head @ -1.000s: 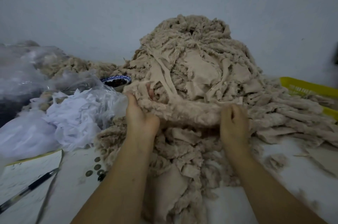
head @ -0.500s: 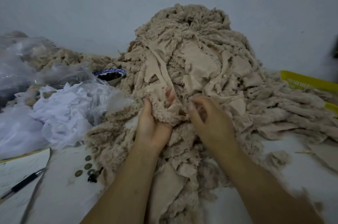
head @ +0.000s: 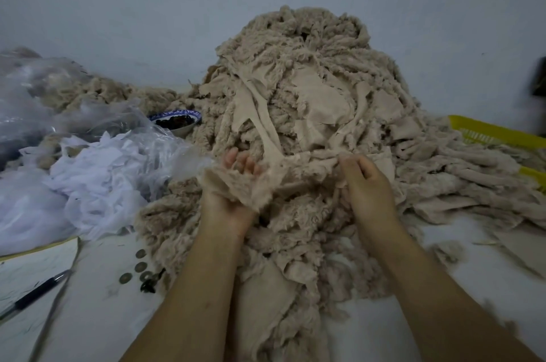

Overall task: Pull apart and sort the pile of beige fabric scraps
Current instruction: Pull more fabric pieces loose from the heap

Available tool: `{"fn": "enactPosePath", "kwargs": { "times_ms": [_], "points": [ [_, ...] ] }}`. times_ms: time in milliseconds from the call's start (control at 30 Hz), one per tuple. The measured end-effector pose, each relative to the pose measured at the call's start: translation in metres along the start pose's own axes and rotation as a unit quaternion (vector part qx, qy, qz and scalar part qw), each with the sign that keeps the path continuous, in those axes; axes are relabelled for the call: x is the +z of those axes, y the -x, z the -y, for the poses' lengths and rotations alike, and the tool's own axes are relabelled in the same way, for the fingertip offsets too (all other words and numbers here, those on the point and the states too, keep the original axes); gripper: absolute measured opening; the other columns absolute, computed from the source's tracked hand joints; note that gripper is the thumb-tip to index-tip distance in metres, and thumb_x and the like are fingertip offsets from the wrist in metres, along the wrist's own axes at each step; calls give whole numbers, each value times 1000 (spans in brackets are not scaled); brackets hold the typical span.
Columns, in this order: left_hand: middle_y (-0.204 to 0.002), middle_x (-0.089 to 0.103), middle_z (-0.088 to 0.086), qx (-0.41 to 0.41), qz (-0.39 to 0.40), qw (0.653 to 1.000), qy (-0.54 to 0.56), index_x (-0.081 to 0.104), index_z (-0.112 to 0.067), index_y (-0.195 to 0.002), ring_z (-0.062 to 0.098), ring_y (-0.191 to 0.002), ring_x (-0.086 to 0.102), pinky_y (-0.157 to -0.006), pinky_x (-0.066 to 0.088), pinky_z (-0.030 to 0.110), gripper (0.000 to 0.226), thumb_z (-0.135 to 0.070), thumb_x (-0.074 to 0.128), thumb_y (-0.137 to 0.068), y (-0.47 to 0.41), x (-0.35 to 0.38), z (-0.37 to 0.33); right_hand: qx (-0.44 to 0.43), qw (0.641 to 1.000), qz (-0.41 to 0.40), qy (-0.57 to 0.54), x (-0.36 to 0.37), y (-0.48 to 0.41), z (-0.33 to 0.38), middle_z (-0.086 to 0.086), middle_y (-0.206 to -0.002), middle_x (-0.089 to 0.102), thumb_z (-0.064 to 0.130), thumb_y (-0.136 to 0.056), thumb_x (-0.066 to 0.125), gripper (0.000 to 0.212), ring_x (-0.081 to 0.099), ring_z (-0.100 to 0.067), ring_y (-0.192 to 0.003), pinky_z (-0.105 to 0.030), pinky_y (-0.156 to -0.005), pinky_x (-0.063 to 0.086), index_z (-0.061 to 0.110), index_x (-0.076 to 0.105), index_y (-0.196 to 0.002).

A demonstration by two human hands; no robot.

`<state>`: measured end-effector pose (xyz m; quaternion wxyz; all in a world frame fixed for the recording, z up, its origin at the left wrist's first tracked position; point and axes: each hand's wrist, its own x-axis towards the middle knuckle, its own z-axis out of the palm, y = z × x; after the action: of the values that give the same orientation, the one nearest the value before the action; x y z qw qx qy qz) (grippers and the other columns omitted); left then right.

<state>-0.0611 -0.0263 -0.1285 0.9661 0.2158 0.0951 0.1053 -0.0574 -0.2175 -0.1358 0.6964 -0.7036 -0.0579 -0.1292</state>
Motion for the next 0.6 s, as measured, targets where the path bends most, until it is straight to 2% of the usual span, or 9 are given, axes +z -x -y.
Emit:
{"fn": "enactPosePath", "kwargs": {
  "times_ms": [67,100,167,233,300,367,433,533,600],
  "points": [
    [-118,65,10,43,-72,979,-184,59,-10,-123,17,-88,64,-82,53,29,28,-27,44,-105,-1,2,7,30,996,49,-71,3,1,1,3,-53,43,36,-102,52,37,36,-10,-41,-25,-41,31,22,61,-69],
    [-125,63,9,101,-91,942,-306,56,-14,-128,15,-95,63,-82,52,27,29,-27,43,-106,2,2,11,42,993,56,-100,5,1,1,1,-55,43,35,-102,53,38,34,-9,-40,-23,-40,30,23,64,-68],
    [-125,56,0,324,-66,812,-481,54,-20,-125,5,-103,55,-86,45,17,25,-29,41,-105,16,2,17,60,989,25,-131,6,1,1,1,-59,48,35,-101,55,37,35,-8,-40,-22,-40,32,31,71,-68],
    [-102,54,-6,467,67,708,-526,56,-23,-105,-2,-90,51,-76,40,9,18,-33,41,-100,29,2,23,52,994,-22,-94,4,1,0,6,-54,46,39,-101,55,37,38,-8,-41,-23,-41,33,36,70,-68],
    [-75,51,-11,433,192,645,-599,52,-29,-79,3,-69,50,-61,37,13,25,-44,42,-96,35,5,35,19,998,-49,-39,1,1,0,11,-50,47,41,-100,54,37,43,-6,-44,-22,-44,37,34,66,-65],
    [-65,49,-11,336,234,600,-688,49,-32,-69,5,-62,49,-58,37,22,38,-57,43,-97,34,8,49,-30,998,-45,-8,3,3,1,15,-51,52,39,-100,55,33,47,0,-47,-15,-46,38,32,67,-69],
    [-77,57,-9,288,211,620,-699,58,-29,-79,5,-72,55,-64,42,25,39,-59,45,-98,29,6,52,-70,997,0,26,9,8,4,18,-51,55,37,-101,54,32,49,3,-47,-10,-46,36,33,67,-73],
    [-81,62,2,244,156,747,-598,64,-18,-81,7,-76,60,-69,50,27,34,-45,54,-100,25,2,45,-97,992,52,60,18,14,2,21,-54,57,33,-102,51,32,51,5,-49,-8,-48,37,32,59,-71],
    [-92,70,15,179,127,835,-505,69,-12,-87,21,-87,68,-82,56,43,30,-39,60,-96,23,1,42,-100,990,62,74,20,15,2,21,-56,57,33,-102,50,30,50,5,-51,-9,-50,37,27,56,-74]
  ]
}}
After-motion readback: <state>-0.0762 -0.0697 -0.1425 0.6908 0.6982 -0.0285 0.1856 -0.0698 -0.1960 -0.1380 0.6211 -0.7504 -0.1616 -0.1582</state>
